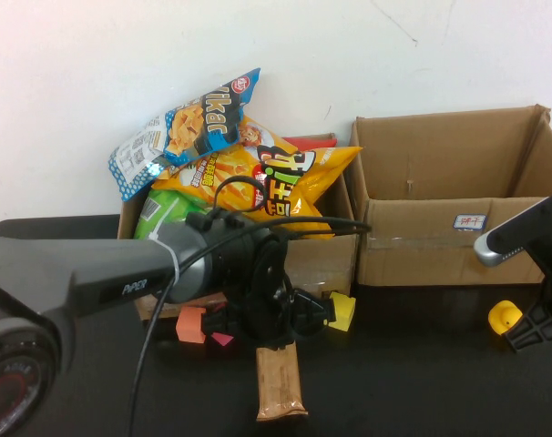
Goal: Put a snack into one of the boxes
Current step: Pick up the biscuit
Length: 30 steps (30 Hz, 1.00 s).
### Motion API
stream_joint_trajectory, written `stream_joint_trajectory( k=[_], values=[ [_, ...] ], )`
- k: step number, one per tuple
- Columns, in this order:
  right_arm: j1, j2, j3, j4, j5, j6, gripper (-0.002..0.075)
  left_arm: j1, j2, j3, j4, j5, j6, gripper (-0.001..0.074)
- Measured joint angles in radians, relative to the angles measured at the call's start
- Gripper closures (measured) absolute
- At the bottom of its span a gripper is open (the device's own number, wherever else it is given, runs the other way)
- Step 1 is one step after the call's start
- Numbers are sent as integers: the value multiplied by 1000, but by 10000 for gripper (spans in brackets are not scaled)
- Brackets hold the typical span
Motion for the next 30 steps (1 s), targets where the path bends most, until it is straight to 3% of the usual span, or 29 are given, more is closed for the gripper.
stream_joint_trajectory(
  k=[4,6,8,12,14,21,28,30],
  values=[
    [0,0,0,0,-4,0,725,0,14,0,0,7,0,719],
    [0,0,0,0,-11,2,725,0,33,0,-13,-4,19,652],
    [0,0,0,0,-17,2,725,0,60,0,-28,-23,71,531],
    [0,0,0,0,-25,2,725,0,105,-7,-36,-40,92,185],
    [0,0,0,0,-27,2,725,2,127,-20,-26,-44,69,102],
    [0,0,0,0,-31,2,725,7,203,-77,0,-53,21,45],
    [0,0,0,0,-33,2,725,9,227,-93,14,-42,21,46],
    [0,0,0,0,-35,2,725,9,227,-97,21,-42,26,77]
  ],
)
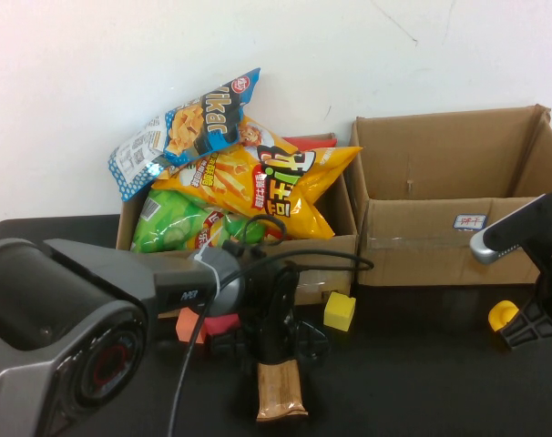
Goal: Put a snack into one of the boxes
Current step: Pick up the biscuit
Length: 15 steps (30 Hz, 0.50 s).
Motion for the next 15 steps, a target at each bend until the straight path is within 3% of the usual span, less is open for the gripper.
stream_joint_trajectory(
  k=[5,15],
  values=[
    [0,0,0,0,0,0,725,0,15,0,6,7,13,214],
    [0,0,0,0,0,0,725,0,16,-6,4,70,20,305]
  ],
)
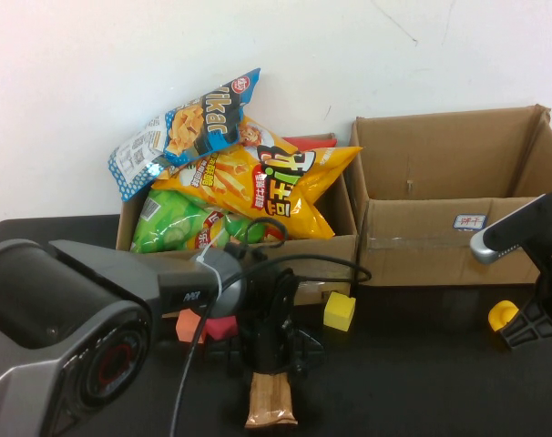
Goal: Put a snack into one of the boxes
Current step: Pick up the biscuit, then place the biscuit in the biscuit box
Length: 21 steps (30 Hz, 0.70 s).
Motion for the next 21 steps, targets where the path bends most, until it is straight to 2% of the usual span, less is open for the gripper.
stream_joint_trajectory(
  k=[7,12,16,21],
  values=[
    [0,0,0,0,0,0,725,0,-61,0,-13,96,29,305],
    [0,0,0,-15,4,11,725,-6,-160,-9,-61,156,126,305],
    [0,0,0,-68,33,103,725,-32,-259,-61,-85,168,215,305],
    [0,0,0,-151,82,251,725,-59,-328,-215,-91,138,308,305]
  ],
)
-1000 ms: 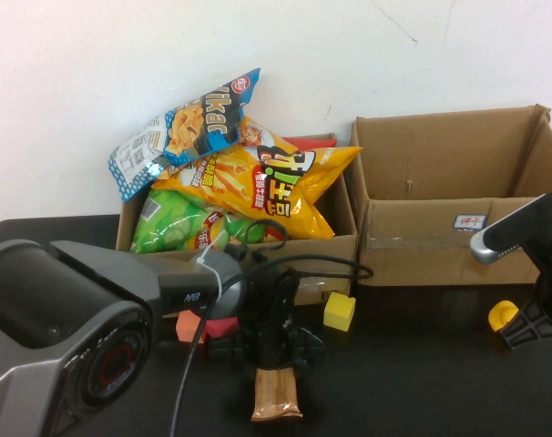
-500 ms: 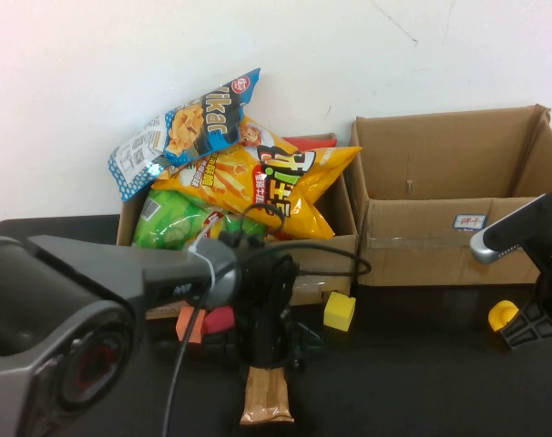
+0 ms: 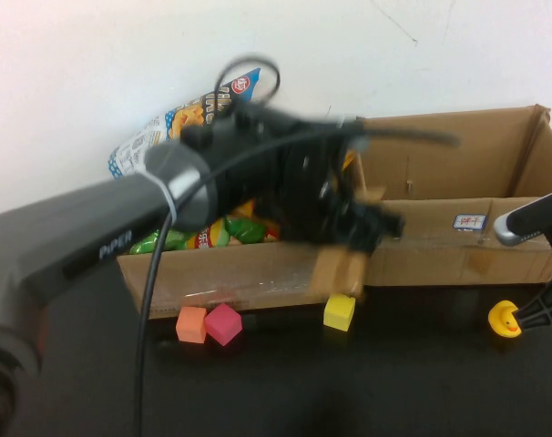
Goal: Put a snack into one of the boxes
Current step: Place the biscuit in the biscuit box
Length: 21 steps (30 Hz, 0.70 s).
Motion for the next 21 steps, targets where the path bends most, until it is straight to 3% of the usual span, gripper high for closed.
stream_joint_trajectory(
  k=[8,16,21],
  values=[
    [0,0,0,-39,23,107,725,-8,77,-303,42,-150,55,305],
    [0,0,0,-32,40,112,725,-8,324,-571,127,-288,136,301],
    [0,0,0,-30,47,112,725,-8,421,-657,135,-275,164,97]
  ],
)
